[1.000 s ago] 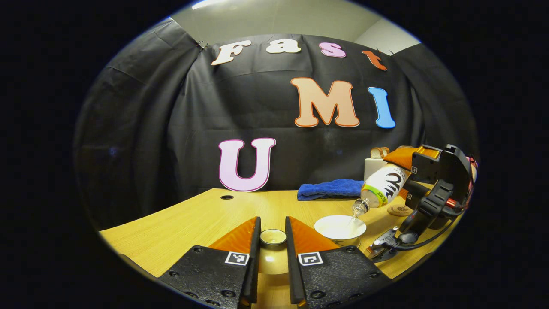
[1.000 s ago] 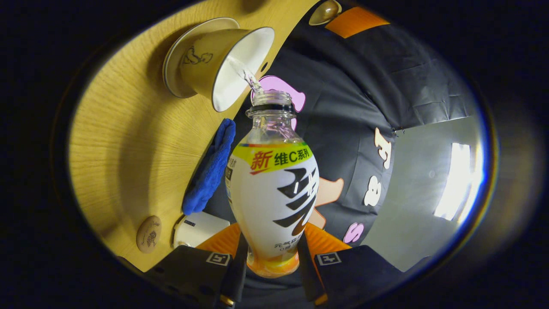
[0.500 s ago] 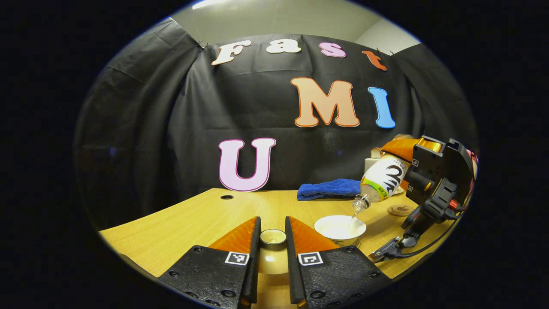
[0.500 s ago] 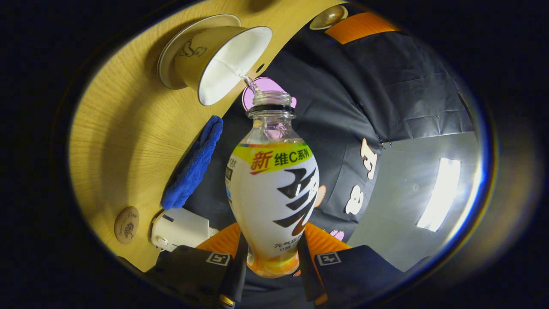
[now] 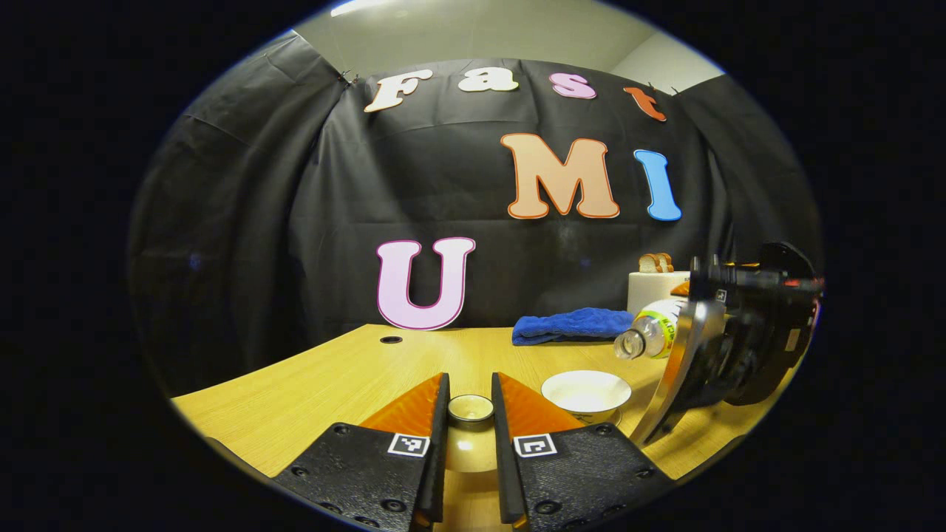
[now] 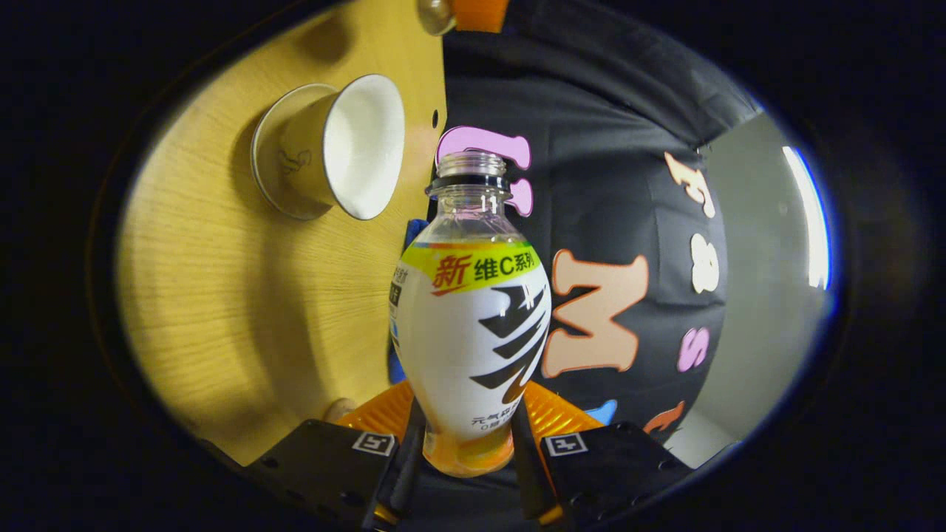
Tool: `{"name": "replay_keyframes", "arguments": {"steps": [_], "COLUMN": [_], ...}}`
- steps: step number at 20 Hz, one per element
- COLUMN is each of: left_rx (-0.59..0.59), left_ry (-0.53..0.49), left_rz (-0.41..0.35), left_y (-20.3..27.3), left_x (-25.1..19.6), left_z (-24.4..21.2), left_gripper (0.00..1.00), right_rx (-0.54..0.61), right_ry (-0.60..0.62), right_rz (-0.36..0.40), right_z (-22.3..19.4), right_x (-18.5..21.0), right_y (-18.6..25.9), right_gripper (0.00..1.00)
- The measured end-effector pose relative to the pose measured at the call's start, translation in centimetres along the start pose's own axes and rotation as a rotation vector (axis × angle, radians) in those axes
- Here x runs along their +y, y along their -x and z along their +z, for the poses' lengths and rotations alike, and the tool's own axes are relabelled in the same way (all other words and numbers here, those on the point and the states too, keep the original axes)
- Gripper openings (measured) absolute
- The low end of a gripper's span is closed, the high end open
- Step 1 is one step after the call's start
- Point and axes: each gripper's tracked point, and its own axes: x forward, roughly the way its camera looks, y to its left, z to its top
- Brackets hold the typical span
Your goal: Open the teacup lid with one hand, grasp the water bottle and pour water into the teacup with the other hand; after pouring, place the water bottle on the coaster and then close the teacup lid.
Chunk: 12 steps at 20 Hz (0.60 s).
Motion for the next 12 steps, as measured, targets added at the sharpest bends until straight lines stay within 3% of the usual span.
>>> {"name": "replay_keyframes", "arguments": {"steps": [2, 4, 5, 6, 9, 12], "left_rx": [0.0, 0.0, -0.001, 0.0, -0.001, -0.002], "left_ry": [0.0, 0.0, 0.0, 0.0, 0.0, -0.001], "left_rz": [0.0, 0.0, 0.0, 0.0, 0.0, 0.0], "left_y": [0.0, 0.0, 0.0, 0.0, 0.0, 0.0], "left_x": [0.0, -0.1, 0.0, -0.1, -0.1, -0.1], "left_z": [0.0, 0.0, 0.0, 0.0, 0.0, 0.0], "left_gripper": [0.27, 0.27, 0.27, 0.27, 0.27, 0.28], "right_rx": [0.053, 0.081, 0.077, 0.082, 0.068, 0.053], "right_ry": [-0.256, -0.532, -0.66, -0.79, -1.172, -1.398], "right_rz": [0.107, 0.181, 0.207, 0.22, 0.265, 0.269], "right_z": [-2.0, -3.1, -3.6, -4.5, -7.2, -10.8], "right_x": [1.3, 1.1, 0.5, -0.4, -2.9, -4.1], "right_y": [0.7, 1.2, 1.1, 1.2, 0.7, -0.7], "right_gripper": [0.54, 0.59, 0.55, 0.59, 0.55, 0.6]}}
